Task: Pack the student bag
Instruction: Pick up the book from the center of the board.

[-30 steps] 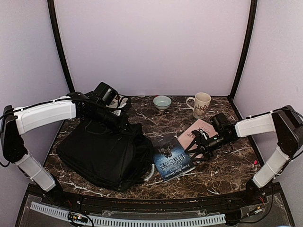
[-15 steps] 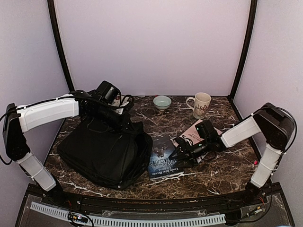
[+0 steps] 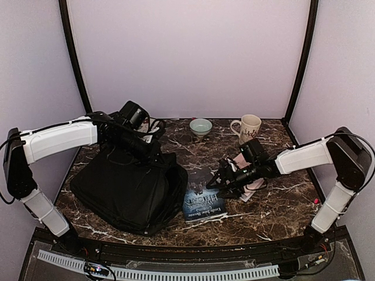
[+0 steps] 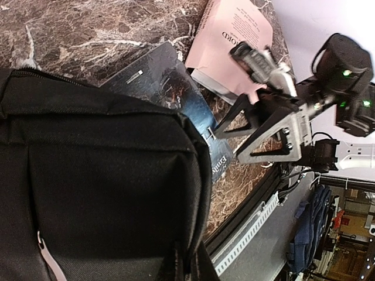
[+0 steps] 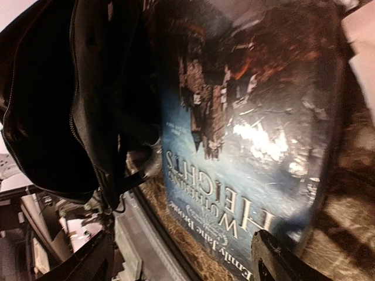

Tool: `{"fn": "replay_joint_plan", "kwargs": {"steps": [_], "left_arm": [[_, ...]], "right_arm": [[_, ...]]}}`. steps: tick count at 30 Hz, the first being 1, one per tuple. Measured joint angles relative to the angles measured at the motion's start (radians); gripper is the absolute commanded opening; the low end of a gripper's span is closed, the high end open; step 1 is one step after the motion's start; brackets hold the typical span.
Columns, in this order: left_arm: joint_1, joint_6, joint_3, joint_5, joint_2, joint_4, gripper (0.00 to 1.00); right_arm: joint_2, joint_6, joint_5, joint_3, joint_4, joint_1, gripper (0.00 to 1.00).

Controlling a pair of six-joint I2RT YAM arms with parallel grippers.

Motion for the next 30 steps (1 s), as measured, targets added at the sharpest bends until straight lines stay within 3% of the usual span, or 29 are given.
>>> {"fn": "replay_joint_plan", "kwargs": {"steps": [5,11,18,23,30], "left_arm": [[-0.002,0.021,0.010,-0.050,-0.004,-0.037,0.00],[-0.005,0.053,-0.013,-0.114,-0.008,-0.074,0.00],[-0.014,0.053,-0.199,-0.073,0.076,0.031,0.00],[-0.027,0.053,-0.124,-0.048,0.282,-0.001,0.00],[-0.038,0.053,-0.018,-0.027,0.362,-0.102,0.00]], "right_arm": [[-0.081,-0.108,0.159,0.037,-0.229,0.000,0.83],[-0.101,-0.118,0.232,0.019,-0.299,0.000,0.84],[0.005,-0.099,0.189,0.046,-0.220,0.042,0.84],[0.061,-0.036,0.122,0.060,-0.143,0.058,0.84],[0.083,0.100,0.049,-0.011,0.066,0.047,0.86]]}}
